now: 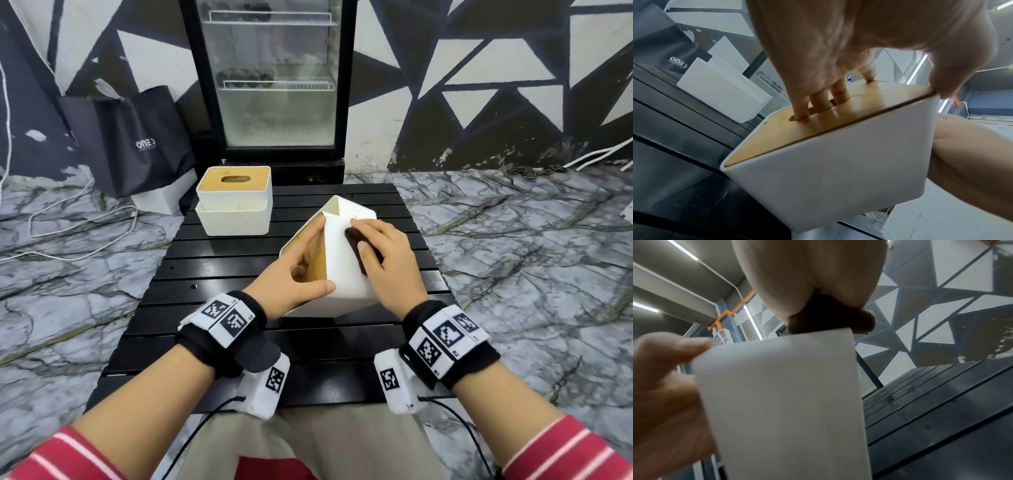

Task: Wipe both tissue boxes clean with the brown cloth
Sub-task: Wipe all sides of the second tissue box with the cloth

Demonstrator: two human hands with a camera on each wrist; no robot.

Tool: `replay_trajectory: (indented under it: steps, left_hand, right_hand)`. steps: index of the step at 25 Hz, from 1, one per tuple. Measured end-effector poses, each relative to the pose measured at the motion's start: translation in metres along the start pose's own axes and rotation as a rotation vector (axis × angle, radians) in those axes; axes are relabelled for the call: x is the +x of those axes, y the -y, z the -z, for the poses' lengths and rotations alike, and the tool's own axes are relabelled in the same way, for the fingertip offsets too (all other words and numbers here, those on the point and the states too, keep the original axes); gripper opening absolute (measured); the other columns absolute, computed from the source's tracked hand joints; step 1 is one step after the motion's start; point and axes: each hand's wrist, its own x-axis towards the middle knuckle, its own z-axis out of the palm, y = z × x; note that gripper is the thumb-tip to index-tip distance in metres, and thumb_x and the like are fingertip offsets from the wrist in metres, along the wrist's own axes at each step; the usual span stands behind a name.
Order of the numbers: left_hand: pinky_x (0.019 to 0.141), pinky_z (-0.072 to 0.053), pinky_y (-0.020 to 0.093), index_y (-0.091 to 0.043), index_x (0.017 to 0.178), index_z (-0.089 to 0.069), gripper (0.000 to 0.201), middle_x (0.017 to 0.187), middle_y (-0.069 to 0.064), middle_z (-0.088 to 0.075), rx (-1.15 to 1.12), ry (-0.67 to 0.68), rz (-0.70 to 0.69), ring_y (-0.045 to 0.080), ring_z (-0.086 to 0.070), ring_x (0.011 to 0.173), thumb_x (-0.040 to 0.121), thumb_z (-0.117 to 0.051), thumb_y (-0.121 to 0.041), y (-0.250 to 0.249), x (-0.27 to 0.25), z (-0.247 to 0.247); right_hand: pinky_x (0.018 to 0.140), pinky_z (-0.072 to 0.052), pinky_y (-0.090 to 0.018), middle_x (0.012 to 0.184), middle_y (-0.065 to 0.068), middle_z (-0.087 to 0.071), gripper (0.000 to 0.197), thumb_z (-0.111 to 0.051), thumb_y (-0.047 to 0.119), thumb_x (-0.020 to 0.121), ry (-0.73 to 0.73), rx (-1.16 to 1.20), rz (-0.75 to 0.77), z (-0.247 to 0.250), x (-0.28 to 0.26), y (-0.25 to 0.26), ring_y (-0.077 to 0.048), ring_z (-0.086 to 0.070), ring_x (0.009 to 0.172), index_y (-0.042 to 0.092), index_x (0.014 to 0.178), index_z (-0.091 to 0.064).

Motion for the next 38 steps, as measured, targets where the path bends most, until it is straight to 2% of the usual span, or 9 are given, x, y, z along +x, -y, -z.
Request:
replay_trajectory:
  steps: [3, 5, 9, 16, 19, 25, 30, 34, 38]
  left_hand:
    - [0.092, -0.047, 0.029, -0.07, 0.13, -0.016, 0.092, 0.12, 0.0, -0.051, 0.045, 0.01, 0.016, 0.015, -0.051, 0.093, 0.058, -0.067, -0.047, 0.002, 0.002, -0.001]
    - [0.088, -0.046, 0.025, -0.069, 0.131, -0.016, 0.092, 0.118, -0.006, -0.05, 0.05, 0.009, 0.011, 0.012, -0.05, 0.089, 0.058, -0.067, -0.047, 0.002, 0.002, -0.001]
    - [0.095, -0.045, 0.026, -0.066, 0.133, -0.018, 0.092, 0.131, -0.009, -0.048, 0.027, 0.005, -0.012, 0.014, -0.052, 0.102, 0.059, -0.068, -0.045, 0.005, 0.002, 0.0]
    - [0.088, -0.038, 0.014, -0.059, 0.138, -0.017, 0.094, 0.121, -0.017, -0.046, 0.051, 0.026, -0.029, -0.001, -0.049, 0.094, 0.063, -0.069, -0.039, 0.004, 0.003, -0.002]
    - [0.099, -0.037, 0.02, -0.059, 0.138, -0.017, 0.095, 0.139, -0.017, -0.038, 0.073, 0.039, -0.046, 0.009, -0.046, 0.113, 0.059, -0.068, -0.044, 0.004, 0.003, -0.004]
    - [0.094, -0.041, 0.024, -0.06, 0.137, -0.018, 0.094, 0.132, -0.008, -0.046, 0.079, 0.032, -0.03, 0.012, -0.048, 0.103, 0.06, -0.068, -0.044, 0.005, 0.005, -0.003]
    - [0.104, -0.04, 0.033, -0.062, 0.136, -0.018, 0.092, 0.135, -0.003, -0.045, 0.103, 0.046, -0.016, 0.018, -0.047, 0.112, 0.06, -0.068, -0.044, 0.004, 0.006, -0.005]
    - [0.097, -0.044, 0.032, -0.064, 0.134, -0.019, 0.092, 0.124, 0.01, -0.048, 0.107, 0.027, -0.011, 0.024, -0.049, 0.103, 0.058, -0.069, -0.046, 0.001, 0.008, -0.005]
    - [0.081, -0.045, 0.02, -0.062, 0.136, -0.02, 0.093, 0.11, 0.009, -0.051, 0.064, 0.013, -0.022, 0.011, -0.048, 0.084, 0.059, -0.068, -0.044, 0.001, 0.009, -0.002]
  right_hand:
    - [0.097, -0.021, -0.018, 0.129, -0.004, -0.05, 0.037, -0.043, 0.009, 0.093, 0.015, -0.028, -0.091, 0.0, 0.017, 0.001, -0.024, -0.037, 0.12, 0.015, 0.129, -0.05]
    - [0.1, -0.02, -0.021, 0.131, -0.004, -0.047, 0.041, -0.044, 0.011, 0.092, 0.041, -0.037, -0.1, -0.004, 0.019, 0.008, -0.024, -0.034, 0.122, 0.014, 0.132, -0.045]
    - [0.102, -0.014, -0.019, 0.135, -0.003, -0.044, 0.051, -0.038, 0.023, 0.086, 0.081, -0.074, 0.015, -0.008, 0.007, 0.015, -0.023, -0.031, 0.124, 0.015, 0.136, -0.04]
    - [0.103, -0.016, -0.021, 0.138, -0.005, -0.04, 0.045, -0.041, 0.01, 0.094, 0.106, -0.105, -0.089, 0.009, 0.024, -0.004, -0.024, -0.031, 0.127, 0.015, 0.138, -0.036]
    - [0.11, -0.02, -0.034, 0.14, -0.007, -0.038, 0.046, -0.038, 0.013, 0.095, 0.123, -0.096, -0.155, 0.014, 0.044, -0.006, -0.028, -0.031, 0.129, 0.014, 0.14, -0.032]
    - [0.105, -0.01, -0.023, 0.141, -0.004, -0.036, 0.046, -0.038, 0.013, 0.095, 0.129, -0.124, -0.007, 0.004, 0.035, 0.007, -0.026, -0.026, 0.132, 0.017, 0.14, -0.031]
    - [0.108, -0.015, -0.03, 0.141, -0.006, -0.037, 0.045, -0.038, 0.014, 0.096, 0.133, -0.096, -0.114, 0.013, 0.041, 0.0, -0.026, -0.029, 0.13, 0.016, 0.14, -0.031]
    - [0.104, -0.012, -0.023, 0.141, -0.002, -0.036, 0.047, -0.039, 0.013, 0.095, 0.116, -0.109, -0.075, 0.012, 0.03, 0.004, -0.023, -0.025, 0.13, 0.018, 0.14, -0.03]
    - [0.104, -0.011, -0.021, 0.142, -0.002, -0.035, 0.048, -0.041, 0.012, 0.094, 0.129, -0.108, -0.026, 0.004, 0.007, 0.013, -0.022, -0.024, 0.129, 0.017, 0.14, -0.031]
